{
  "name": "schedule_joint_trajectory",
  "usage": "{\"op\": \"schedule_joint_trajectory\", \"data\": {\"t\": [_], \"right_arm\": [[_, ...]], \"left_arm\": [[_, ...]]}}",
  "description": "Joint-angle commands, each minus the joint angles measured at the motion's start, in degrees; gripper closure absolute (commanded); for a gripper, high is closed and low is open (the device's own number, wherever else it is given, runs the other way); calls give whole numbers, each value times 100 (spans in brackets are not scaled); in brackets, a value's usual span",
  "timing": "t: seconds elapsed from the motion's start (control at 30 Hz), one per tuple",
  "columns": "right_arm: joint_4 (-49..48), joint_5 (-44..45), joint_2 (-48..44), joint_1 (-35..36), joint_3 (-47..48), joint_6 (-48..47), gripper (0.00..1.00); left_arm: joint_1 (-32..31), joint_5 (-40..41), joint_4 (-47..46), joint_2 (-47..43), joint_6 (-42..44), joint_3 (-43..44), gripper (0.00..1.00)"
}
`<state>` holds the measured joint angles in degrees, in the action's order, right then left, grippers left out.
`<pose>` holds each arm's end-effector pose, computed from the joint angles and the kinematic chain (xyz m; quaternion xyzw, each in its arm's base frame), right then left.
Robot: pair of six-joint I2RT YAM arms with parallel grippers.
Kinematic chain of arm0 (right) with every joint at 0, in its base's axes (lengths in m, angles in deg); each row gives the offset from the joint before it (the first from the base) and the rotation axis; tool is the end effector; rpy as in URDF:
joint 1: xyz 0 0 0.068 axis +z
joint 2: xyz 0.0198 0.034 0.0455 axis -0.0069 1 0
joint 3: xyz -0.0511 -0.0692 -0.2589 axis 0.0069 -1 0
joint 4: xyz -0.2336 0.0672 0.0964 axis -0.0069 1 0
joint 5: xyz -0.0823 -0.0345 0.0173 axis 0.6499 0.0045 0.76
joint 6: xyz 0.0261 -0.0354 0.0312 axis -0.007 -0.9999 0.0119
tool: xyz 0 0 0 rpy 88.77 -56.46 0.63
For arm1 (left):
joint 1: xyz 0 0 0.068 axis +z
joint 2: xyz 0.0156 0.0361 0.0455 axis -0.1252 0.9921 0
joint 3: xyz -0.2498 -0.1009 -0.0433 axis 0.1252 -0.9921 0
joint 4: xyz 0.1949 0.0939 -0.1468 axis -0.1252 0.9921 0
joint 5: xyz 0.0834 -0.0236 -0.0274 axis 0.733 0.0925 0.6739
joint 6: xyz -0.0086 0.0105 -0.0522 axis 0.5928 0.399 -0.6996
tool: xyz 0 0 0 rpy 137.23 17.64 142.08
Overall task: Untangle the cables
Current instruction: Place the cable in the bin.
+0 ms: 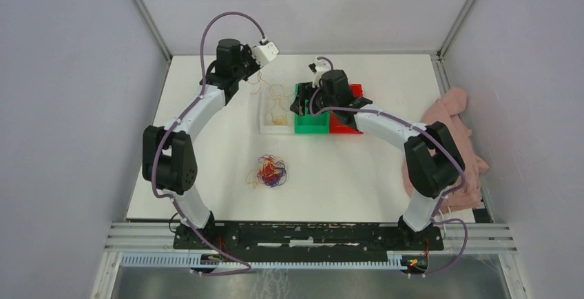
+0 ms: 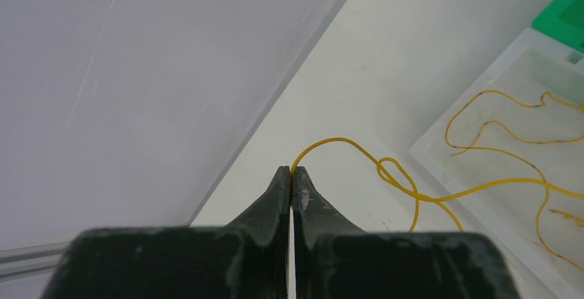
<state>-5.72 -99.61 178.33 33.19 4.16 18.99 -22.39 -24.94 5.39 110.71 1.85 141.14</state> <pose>0.3305 0.2272 0.2488 -0.1039 0.8529 0.3205 0.3989 0.4080 -0.1148 0.3077 0.4567 0.6945 0.1103 0.5449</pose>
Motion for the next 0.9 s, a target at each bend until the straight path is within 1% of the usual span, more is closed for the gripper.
{"op": "schedule_joint_trajectory", "data": {"t": [0.0, 0.2, 0.4, 0.67, 0.87], "right_arm": [[178, -199, 480, -55, 783, -310, 29], [52, -356, 938, -71, 1270, -106, 32], [21, -681, 1570, -78, 1915, 217, 38], [-9, -838, 2019, -80, 2279, 342, 41], [-320, -1248, 2268, -84, 2457, 634, 43]], "left_arm": [[-11, -186, -171, -438, -262, -131, 97], [125, -32, 36, -585, 31, -239, 97], [194, 55, 79, -715, 219, -387, 97], [400, 58, 280, -851, 380, -336, 97], [608, 46, 485, -945, 505, -372, 97]]}}
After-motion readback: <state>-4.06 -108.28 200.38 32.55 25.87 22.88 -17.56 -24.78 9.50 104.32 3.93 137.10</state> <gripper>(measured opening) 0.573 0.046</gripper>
